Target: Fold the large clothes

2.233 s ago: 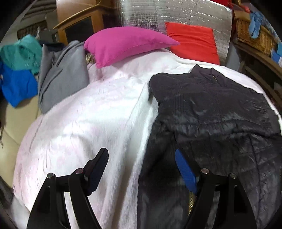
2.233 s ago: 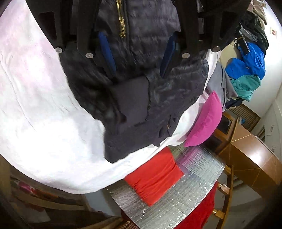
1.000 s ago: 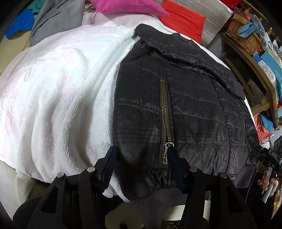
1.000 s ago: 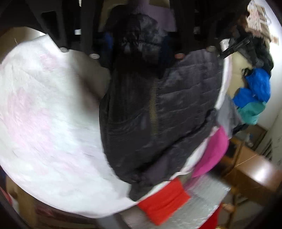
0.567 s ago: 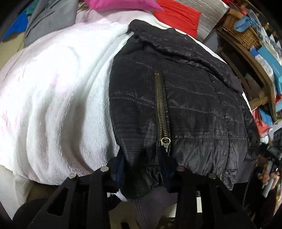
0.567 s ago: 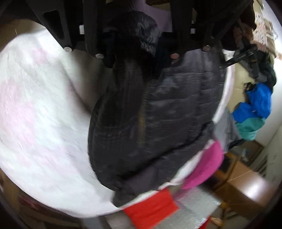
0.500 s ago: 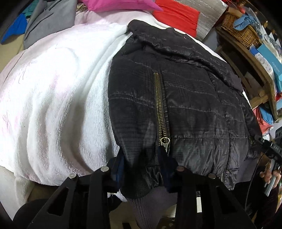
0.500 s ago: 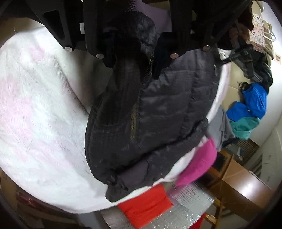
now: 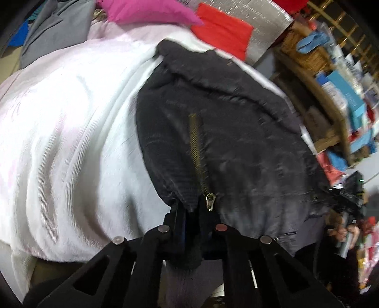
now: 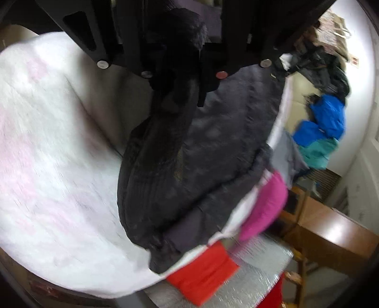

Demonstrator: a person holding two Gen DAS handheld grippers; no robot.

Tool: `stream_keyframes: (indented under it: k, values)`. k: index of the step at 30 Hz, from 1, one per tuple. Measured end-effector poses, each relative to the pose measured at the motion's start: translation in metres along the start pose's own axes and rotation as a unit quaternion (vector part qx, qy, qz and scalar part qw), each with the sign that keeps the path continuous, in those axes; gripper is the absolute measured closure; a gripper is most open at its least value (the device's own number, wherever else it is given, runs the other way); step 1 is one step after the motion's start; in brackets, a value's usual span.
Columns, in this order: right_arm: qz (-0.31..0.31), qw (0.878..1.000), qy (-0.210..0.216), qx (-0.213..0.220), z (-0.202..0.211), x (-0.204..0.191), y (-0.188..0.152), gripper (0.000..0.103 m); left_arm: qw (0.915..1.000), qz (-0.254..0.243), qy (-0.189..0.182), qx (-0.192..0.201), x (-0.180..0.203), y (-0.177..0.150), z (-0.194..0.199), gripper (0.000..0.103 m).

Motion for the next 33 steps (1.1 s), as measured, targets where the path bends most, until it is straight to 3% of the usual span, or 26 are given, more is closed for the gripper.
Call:
stream_keyframes:
  k: [7,10,14,21,27,29,33]
  values:
    - [-0.013,0.996,0.079,0.047,0.027,-0.032,0.044,0.087,0.9982,-0.017,-0.048,0.032,0.023,0.052,0.034,0.096]
    - [-0.005,0.993,0.091,0.071,0.038,-0.048,0.067,0.088,0.997,-0.026,-0.058,0.044,0.033,0.08,0.044,0.096]
    - [-0.007,0.989,0.109,0.103,0.045,-0.064,0.107,0.089,0.9946,-0.018,-0.081,0.063,0.037,0.133,0.052,0.096]
    - [-0.045,0.98,0.116,0.154,0.03,-0.067,0.206,0.089,0.9932,0.02,-0.079,0.083,0.022,0.246,0.039,0.096]
    - [-0.119,0.968,0.103,0.193,-0.015,-0.034,0.324,0.089,0.9911,0.059,-0.067,0.099,-0.001,0.362,-0.018,0.096]
    - [-0.149,0.965,0.079,0.202,-0.044,-0.01,0.357,0.089,0.9916,0.079,-0.034,0.097,-0.022,0.397,-0.061,0.096]
    - [-0.226,0.955,0.027,0.19,-0.117,0.054,0.396,0.09,0.9911,0.115,0.023,0.061,-0.058,0.419,-0.146,0.096]
Point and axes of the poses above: each gripper's, at about its wrist camera, not at the fingertips, and z roughly against the way its jaws point, x to its right, y to its top, the point moved 9 cm from there along -z, roughly the way its jaws point, and after that the axes turned 4 degrees about -x, right-handed, at the moved point
